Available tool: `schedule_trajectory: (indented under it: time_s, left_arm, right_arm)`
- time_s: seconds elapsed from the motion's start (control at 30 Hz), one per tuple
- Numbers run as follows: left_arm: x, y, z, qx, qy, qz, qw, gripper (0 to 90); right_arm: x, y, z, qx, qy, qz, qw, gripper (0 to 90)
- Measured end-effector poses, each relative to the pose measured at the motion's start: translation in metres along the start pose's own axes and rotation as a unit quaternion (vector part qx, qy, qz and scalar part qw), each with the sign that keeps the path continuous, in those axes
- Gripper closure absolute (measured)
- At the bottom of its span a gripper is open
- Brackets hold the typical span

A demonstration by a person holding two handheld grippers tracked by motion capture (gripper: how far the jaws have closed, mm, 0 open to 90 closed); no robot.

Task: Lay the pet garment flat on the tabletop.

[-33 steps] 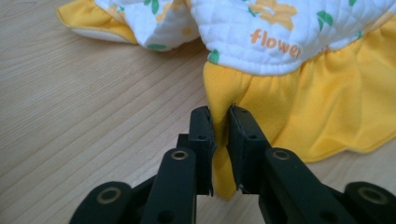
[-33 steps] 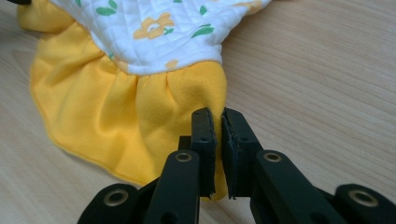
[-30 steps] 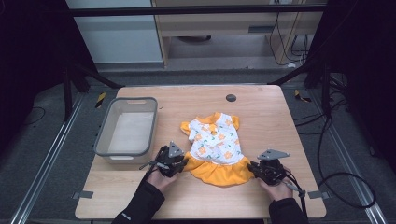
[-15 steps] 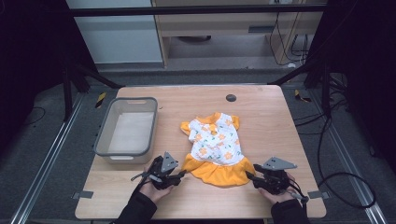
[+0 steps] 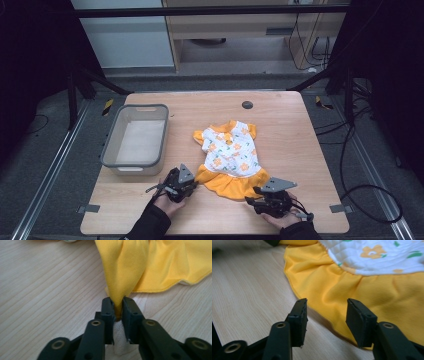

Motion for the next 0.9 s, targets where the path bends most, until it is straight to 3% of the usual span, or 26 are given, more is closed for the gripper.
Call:
schedule_trajectory:
  time_s: [0.13, 0.23, 0.4, 0.53, 0.63, 0.73, 0.83, 0.9]
  left_arm:
    - [-0.005, 0.003, 0.006, 0.005, 0.005, -0.002, 1.0000, 86.2]
    - [-0.009, 0.004, 0.012, 0.008, 0.015, -0.001, 0.9999, 86.6]
    - [-0.016, 0.003, 0.031, 0.018, 0.036, 0.013, 0.9991, 86.5]
    - [-0.016, 0.001, 0.044, 0.025, 0.045, 0.030, 0.9982, 85.9]
    - [-0.010, 0.002, 0.051, 0.037, 0.035, 0.051, 0.9974, 85.7]
    - [0.003, 0.006, 0.052, 0.043, -0.002, 0.062, 0.9971, 84.8]
    - [0.014, 0.005, 0.048, 0.026, -0.028, 0.060, 0.9975, 82.8]
    - [0.014, 0.003, 0.047, 0.018, -0.025, 0.054, 0.9981, 74.7]
  right_arm:
    - [0.006, -0.003, -0.008, -0.007, -0.032, 0.014, 0.9993, 74.5]
    - [0.005, -0.004, -0.008, -0.015, -0.037, 0.010, 0.9991, 89.3]
    - [-0.004, -0.008, 0.004, -0.035, -0.018, 0.008, 0.9992, 90.0]
    - [-0.011, -0.009, 0.022, -0.053, 0.022, 0.000, 0.9984, 90.0]
    - [-0.007, -0.010, 0.029, -0.066, 0.022, -0.007, 0.9976, 89.9]
    - [-0.001, -0.016, 0.031, -0.084, 0.014, -0.004, 0.9963, 89.9]
    - [0.006, -0.024, 0.026, -0.096, -0.005, 0.005, 0.9954, 85.8]
    - [0.005, -0.025, 0.024, -0.092, -0.005, 0.007, 0.9957, 83.8]
Point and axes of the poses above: each handheld gripper's, and its own axes: z roughly backward along the jaws, x roughly out of its underside, y roughly to its right, the point moved 9 cm from there along -z, roughly forward along the jaws, and after that the axes turned 4 degrees about -x, right-handed, at the moved point
